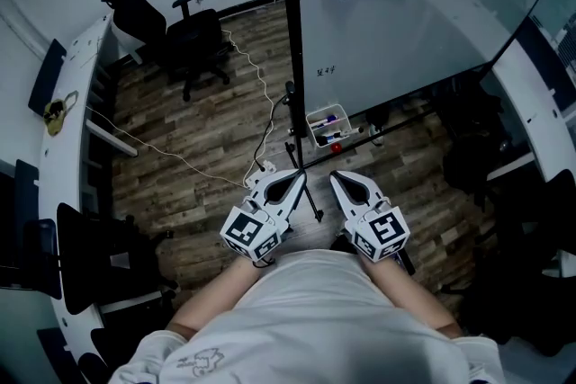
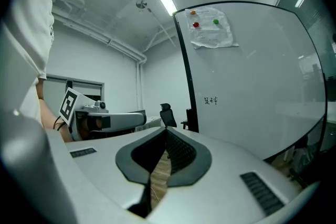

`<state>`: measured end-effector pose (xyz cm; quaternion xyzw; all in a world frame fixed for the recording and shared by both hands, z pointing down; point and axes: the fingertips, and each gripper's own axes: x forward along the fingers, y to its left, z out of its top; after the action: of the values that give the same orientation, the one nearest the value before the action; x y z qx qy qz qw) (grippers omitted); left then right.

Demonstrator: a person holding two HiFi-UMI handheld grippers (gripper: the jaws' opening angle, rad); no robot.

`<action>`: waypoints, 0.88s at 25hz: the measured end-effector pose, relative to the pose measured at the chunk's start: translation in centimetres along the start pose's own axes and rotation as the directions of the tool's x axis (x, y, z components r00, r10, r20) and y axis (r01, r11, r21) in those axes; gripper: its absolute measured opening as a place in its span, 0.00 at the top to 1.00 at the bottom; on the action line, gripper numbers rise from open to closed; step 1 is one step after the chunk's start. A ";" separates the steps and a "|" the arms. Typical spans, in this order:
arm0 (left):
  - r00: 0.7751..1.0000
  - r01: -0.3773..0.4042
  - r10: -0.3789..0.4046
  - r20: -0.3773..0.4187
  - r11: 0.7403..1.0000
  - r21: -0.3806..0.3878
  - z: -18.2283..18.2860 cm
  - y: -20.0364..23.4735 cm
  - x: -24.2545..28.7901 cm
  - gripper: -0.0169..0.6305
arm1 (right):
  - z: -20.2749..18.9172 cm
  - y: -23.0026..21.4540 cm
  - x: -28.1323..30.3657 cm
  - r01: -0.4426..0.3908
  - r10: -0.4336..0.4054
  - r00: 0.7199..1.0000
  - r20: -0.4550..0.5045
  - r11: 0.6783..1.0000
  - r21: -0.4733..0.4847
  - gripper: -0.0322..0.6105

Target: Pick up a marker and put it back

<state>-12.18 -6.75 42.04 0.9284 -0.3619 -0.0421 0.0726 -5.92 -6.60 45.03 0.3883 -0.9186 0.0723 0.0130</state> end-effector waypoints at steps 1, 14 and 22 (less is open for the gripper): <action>1.000 0.010 -0.010 -0.001 1.000 -0.002 -0.1 -0.4 -0.6 0.97 | -0.1 0.8 -0.4 0.009 -0.009 1.000 0.004 1.000 0.003 0.93; 0.996 0.088 -0.087 0.026 0.996 -0.006 -0.4 -7.1 -3.8 0.97 | 0.5 5.8 -7.6 0.072 -0.069 0.997 0.046 0.994 -0.076 0.93; 0.995 0.092 -0.092 0.039 0.996 -0.012 -3.0 -15.2 -4.4 0.97 | -1.0 6.9 -15.3 0.049 -0.043 0.997 0.068 0.995 -0.091 0.94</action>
<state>-4.88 7.59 42.64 0.9426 -0.3198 -0.0657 0.0701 -0.27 9.18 43.99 0.4106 -0.9116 0.0167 0.0024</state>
